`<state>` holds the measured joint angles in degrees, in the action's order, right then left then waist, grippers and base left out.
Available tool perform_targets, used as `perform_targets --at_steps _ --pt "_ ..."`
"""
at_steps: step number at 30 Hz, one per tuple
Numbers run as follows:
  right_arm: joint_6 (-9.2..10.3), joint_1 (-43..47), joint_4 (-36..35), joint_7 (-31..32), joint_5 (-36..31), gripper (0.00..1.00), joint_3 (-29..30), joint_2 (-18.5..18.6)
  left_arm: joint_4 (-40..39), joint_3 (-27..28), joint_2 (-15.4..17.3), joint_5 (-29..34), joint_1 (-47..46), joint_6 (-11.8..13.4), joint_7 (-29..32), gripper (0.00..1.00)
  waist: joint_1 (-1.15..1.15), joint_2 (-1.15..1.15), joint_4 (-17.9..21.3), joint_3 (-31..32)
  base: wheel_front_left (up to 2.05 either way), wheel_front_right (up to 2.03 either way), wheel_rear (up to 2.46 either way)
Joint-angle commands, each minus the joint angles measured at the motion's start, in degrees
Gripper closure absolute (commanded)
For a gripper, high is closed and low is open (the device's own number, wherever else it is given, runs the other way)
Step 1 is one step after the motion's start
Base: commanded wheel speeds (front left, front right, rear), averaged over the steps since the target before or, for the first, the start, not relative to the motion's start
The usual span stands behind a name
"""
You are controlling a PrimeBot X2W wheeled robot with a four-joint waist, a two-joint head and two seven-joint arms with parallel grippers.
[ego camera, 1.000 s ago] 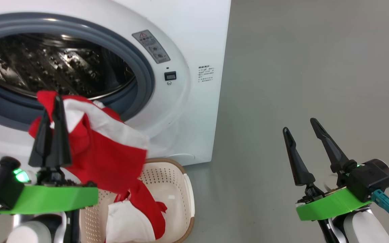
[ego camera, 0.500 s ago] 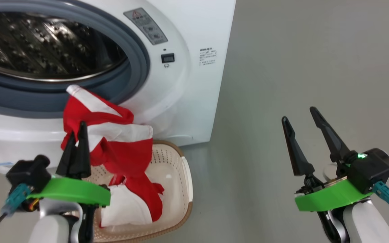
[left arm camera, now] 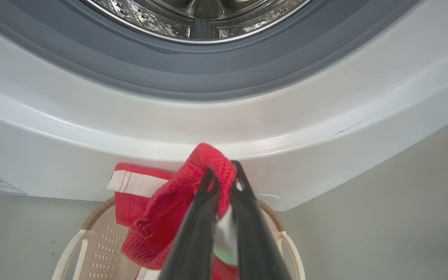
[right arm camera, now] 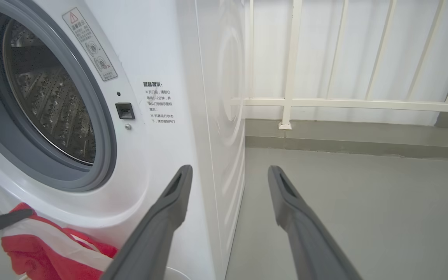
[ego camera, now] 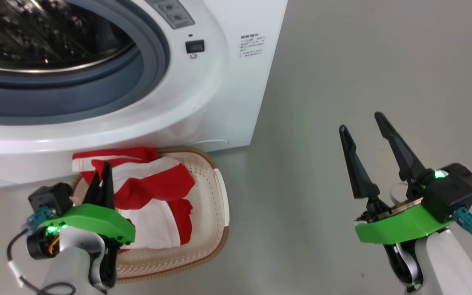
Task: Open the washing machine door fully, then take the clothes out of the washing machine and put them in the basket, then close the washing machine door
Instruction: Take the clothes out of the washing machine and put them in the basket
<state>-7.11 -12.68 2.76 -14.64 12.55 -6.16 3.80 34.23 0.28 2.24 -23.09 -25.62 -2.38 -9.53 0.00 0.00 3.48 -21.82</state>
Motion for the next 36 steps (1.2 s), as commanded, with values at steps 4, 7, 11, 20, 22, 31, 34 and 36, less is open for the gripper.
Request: perform_targets --at_steps 4,7,11,20,22,31,34,36 --pt "-0.37 -2.2 -1.7 -0.4 -0.2 0.0 -1.4 0.1 7.0 1.4 1.0 -2.3 -3.9 -1.4 0.2 1.0 0.0 0.0 0.8 -2.9 0.0 0.0 0.0" --pt "-0.37 -2.9 -1.7 -0.4 -0.1 0.0 -1.7 0.0 12.7 1.1 1.0 -2.7 -6.1 -1.8 0.8 1.0 0.0 0.0 1.3 -4.2 0.0 0.0 0.0" --pt "-0.37 -3.6 -1.7 -0.4 0.1 0.0 -2.0 -0.2 20.3 0.7 1.3 -3.1 -9.3 -2.2 1.8 1.0 0.0 0.0 1.7 -5.6 0.0 0.0 0.0" --pt "-0.37 -4.9 -1.5 -0.4 0.3 0.0 -3.4 -0.5 33.8 -0.5 2.2 -3.2 -15.1 -2.7 3.9 1.0 0.0 0.0 3.0 -8.3 0.0 0.0 0.0" --pt "-0.37 -5.1 -1.5 -0.4 0.4 0.0 -3.6 -0.5 35.4 -0.8 2.4 -3.1 -16.2 -2.9 4.0 1.0 0.0 0.0 3.3 -9.0 0.0 0.0 0.0" --pt "-0.37 -6.6 -1.4 -0.4 0.4 0.0 -3.8 -0.8 38.5 -2.7 4.2 -2.2 -18.8 -3.3 2.7 0.78 0.0 0.0 4.6 -11.3 0.0 0.0 0.0" --pt "-0.37 -6.5 -1.1 -0.4 0.4 0.0 -3.6 -0.8 38.8 -3.3 4.2 -1.8 -18.8 -3.2 1.8 0.35 0.0 0.0 4.5 -10.7 0.0 0.0 0.0" --pt "-0.37 -6.5 -1.0 -0.4 0.4 0.0 -3.4 -0.8 38.9 -3.7 4.1 -1.7 -18.7 -3.4 0.9 0.0 0.0 0.0 4.3 -9.9 0.0 0.0 0.0"
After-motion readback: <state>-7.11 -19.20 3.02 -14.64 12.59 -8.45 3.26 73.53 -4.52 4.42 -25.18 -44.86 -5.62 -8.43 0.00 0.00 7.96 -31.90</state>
